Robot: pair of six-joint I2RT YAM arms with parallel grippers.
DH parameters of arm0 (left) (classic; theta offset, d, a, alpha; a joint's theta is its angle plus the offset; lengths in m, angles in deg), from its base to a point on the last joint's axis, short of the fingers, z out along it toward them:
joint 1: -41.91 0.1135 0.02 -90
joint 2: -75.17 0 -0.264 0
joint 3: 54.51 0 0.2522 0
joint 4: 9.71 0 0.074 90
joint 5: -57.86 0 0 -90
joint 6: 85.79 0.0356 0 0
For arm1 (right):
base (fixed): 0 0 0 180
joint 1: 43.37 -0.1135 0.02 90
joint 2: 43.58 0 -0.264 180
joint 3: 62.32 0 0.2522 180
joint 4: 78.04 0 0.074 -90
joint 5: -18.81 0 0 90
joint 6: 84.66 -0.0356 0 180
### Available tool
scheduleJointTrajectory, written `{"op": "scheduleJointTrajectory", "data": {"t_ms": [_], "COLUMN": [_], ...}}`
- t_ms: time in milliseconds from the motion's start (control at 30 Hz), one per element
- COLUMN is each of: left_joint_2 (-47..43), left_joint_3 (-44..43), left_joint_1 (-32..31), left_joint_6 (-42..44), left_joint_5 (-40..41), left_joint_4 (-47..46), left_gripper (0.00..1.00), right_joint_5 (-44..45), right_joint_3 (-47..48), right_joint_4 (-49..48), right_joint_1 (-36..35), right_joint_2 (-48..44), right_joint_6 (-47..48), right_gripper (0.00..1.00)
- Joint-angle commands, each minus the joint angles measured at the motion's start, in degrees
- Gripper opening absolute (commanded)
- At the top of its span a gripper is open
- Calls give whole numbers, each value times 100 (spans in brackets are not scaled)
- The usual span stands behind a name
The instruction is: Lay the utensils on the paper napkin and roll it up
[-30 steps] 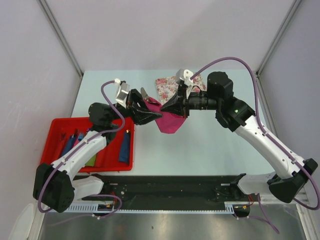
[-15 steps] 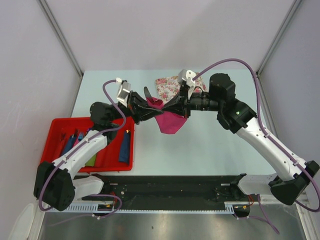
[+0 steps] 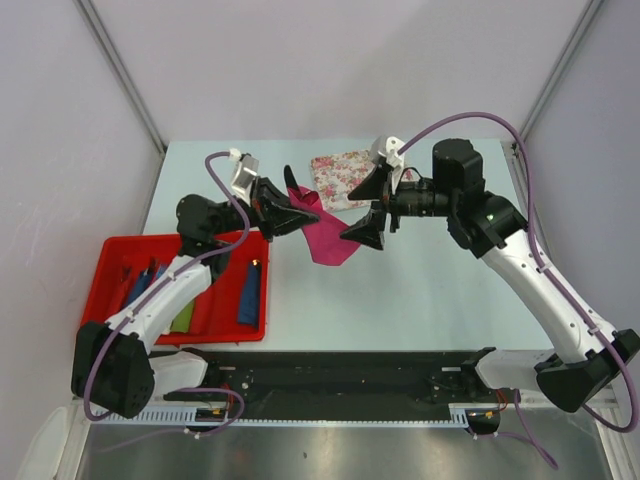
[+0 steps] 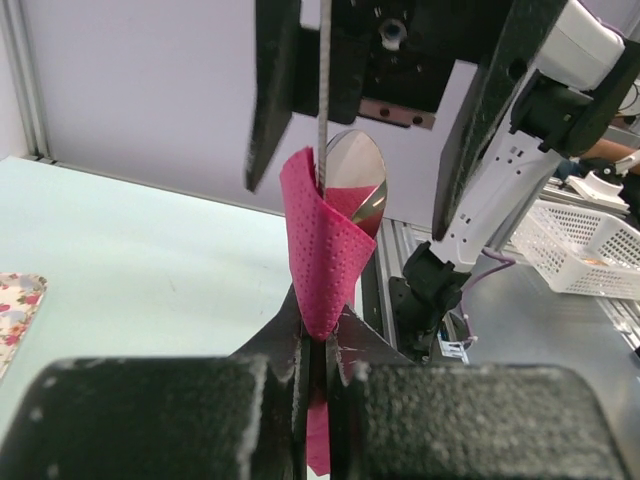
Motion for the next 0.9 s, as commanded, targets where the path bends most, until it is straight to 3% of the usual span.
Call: {"op": "scheduleJointTrajectory", "data": {"t_ms": [0,267,400,467,500,533,867], "left_joint_2": [11,-24,-94,-129,-173,-191,-437], "left_joint_3": [-439,-606,-624,-606,-606,-597,-448], "left_joint_1": [151,142,142,133,133,133,-245], "left_joint_6": [2,-165,-253,-262,-297,-314,-587], "left_joint_5": [-238,-449,-458,-458,-458,-467,-581], "left_joint_4": [-133,-72,-63,-72,-89,-89,-169], "left_gripper": [0,0,0,0,0,0,0], "right_joint_5": [-473,-658,-719,-746,-728,-702,-315], "right_joint_3": [85,-82,-65,-30,49,84,129], "right_joint_4": [1106,1538,1644,1723,1767,1811,1145], "right_joint_1": [196,319,311,267,241,197,161], "right_joint_2": [-60,-33,54,107,133,186,520], "right_joint_6": [695,1021,1118,1215,1267,1311,1882], "right_gripper": [96,59,32,23,10,3,0]}}
